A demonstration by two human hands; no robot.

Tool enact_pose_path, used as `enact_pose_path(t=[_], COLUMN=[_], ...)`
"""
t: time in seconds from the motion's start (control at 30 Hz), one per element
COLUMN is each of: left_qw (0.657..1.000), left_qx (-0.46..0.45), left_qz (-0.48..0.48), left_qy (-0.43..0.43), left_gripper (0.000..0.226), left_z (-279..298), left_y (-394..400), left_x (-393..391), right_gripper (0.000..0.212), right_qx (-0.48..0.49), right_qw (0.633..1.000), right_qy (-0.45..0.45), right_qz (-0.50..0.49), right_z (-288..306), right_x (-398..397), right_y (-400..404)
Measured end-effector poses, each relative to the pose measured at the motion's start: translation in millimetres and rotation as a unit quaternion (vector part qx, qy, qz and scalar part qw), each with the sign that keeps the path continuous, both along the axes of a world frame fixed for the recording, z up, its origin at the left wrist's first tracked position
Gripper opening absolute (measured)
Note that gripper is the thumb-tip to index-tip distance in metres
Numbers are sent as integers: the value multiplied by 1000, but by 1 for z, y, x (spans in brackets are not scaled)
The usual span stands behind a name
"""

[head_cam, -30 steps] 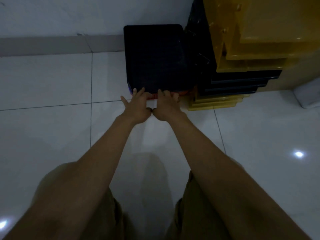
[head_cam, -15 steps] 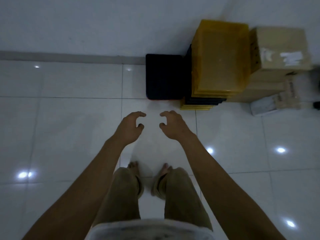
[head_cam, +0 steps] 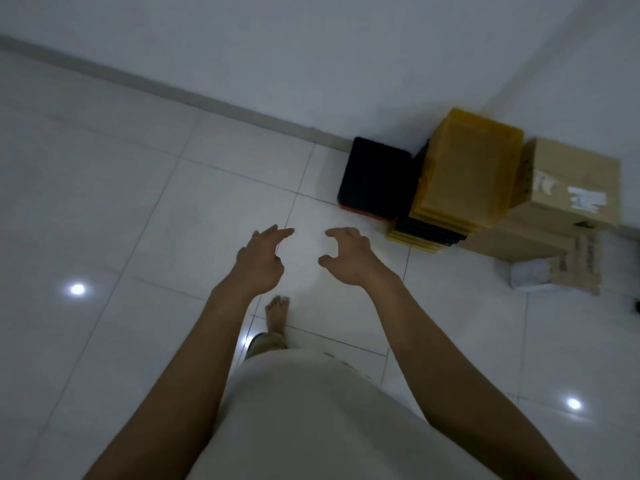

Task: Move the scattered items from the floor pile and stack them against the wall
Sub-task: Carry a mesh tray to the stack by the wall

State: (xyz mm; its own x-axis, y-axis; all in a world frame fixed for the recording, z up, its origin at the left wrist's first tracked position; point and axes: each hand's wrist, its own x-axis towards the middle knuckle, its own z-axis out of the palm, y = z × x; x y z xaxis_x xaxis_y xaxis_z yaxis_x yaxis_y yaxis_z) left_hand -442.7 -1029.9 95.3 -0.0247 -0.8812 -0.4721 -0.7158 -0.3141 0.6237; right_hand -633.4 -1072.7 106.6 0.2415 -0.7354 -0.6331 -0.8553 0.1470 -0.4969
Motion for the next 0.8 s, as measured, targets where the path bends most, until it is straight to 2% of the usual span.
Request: enact_pose_path(t=[0.13,0.3,0.47,0.67,0.8], left_qw=[996,982,960,910,862], left_qx=[12,31,33,25,10], left_qz=[90,185,276,414,506], left_qy=[15,25,15,5,12], left_gripper=[73,73,72,71,71], left_z=[2,4,9,13,16], left_y=[65,145,221,315,391], left_x=[-18,-43,-49,-42,-45], right_gripper=[69,68,66,65,65], right_qx=[19,12,10,21,17], right_qw=[995,988,965,914,872], right_qy=[16,10,20,8,5], right_qz=[92,154,262,404,488], right_z=[6,9,10,14,20], right_x=[-5,-11,16,74,109], right_y=[30,72,114,180,239])
